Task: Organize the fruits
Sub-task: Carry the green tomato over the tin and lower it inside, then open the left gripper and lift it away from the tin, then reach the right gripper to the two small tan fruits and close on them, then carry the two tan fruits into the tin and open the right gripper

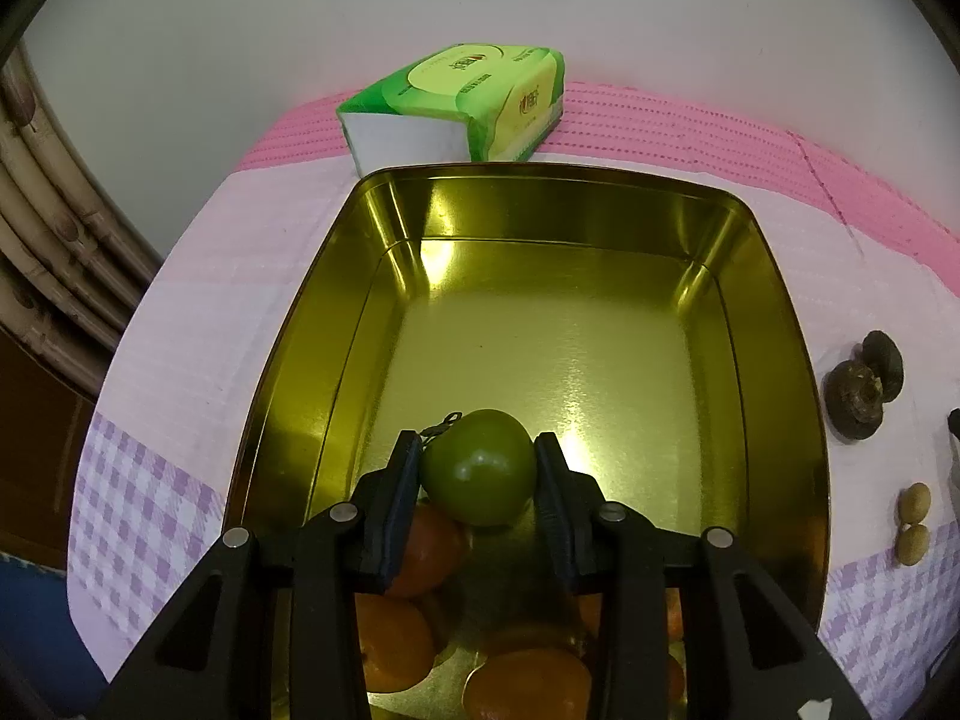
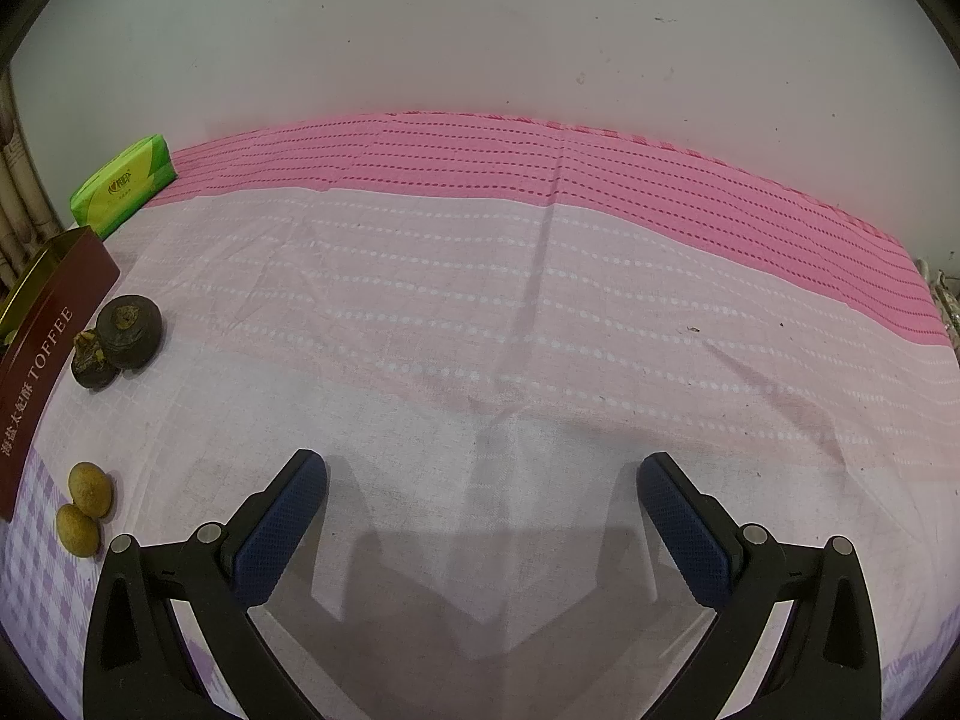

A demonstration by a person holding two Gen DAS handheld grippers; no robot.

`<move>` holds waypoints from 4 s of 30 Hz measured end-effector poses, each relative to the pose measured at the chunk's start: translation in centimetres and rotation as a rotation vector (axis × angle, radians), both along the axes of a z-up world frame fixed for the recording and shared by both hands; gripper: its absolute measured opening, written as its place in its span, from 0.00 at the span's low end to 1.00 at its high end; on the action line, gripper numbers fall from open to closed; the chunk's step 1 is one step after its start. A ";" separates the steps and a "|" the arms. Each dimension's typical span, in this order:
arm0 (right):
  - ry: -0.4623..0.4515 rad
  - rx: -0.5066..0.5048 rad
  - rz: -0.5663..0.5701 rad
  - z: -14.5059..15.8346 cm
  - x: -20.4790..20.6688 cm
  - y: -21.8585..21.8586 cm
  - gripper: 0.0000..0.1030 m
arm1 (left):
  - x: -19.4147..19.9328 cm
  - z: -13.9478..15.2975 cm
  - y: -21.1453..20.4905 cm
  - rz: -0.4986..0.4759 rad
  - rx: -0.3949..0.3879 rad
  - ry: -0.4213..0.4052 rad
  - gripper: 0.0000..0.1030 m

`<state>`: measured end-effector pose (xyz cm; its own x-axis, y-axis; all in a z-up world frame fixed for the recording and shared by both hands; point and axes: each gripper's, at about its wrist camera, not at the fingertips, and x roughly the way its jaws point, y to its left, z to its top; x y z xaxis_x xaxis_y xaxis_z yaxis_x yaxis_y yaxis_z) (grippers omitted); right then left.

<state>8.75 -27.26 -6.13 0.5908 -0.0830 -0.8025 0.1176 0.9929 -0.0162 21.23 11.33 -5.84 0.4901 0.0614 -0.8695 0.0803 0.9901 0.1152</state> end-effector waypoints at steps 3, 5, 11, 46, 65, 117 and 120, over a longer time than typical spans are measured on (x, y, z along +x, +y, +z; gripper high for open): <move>0.000 0.000 0.000 0.0 0.0 0.0 1.00 | 0.1 -0.1 -0.1 -0.002 0.006 0.000 0.37; 0.000 0.000 0.001 0.0 0.0 -0.1 1.00 | 0.1 -0.1 0.0 -0.003 0.004 0.000 0.40; 0.000 -0.001 -0.002 0.0 0.1 0.0 1.00 | 0.2 -0.3 -0.1 -0.006 0.011 0.000 0.46; 0.005 0.000 0.002 -0.1 0.3 0.2 1.00 | -6.2 5.6 2.5 0.008 -0.074 -0.121 0.82; 0.086 0.028 -0.069 0.3 -1.2 1.5 1.00 | -12.2 6.7 5.4 0.077 -0.093 -0.129 0.88; 0.054 0.054 0.272 2.6 -2.3 17.2 0.34 | -14.0 6.9 9.1 0.240 -0.132 -0.128 0.88; 0.025 0.066 0.291 4.2 -1.8 18.0 0.34 | -13.9 6.9 9.4 0.254 -0.143 -0.122 0.92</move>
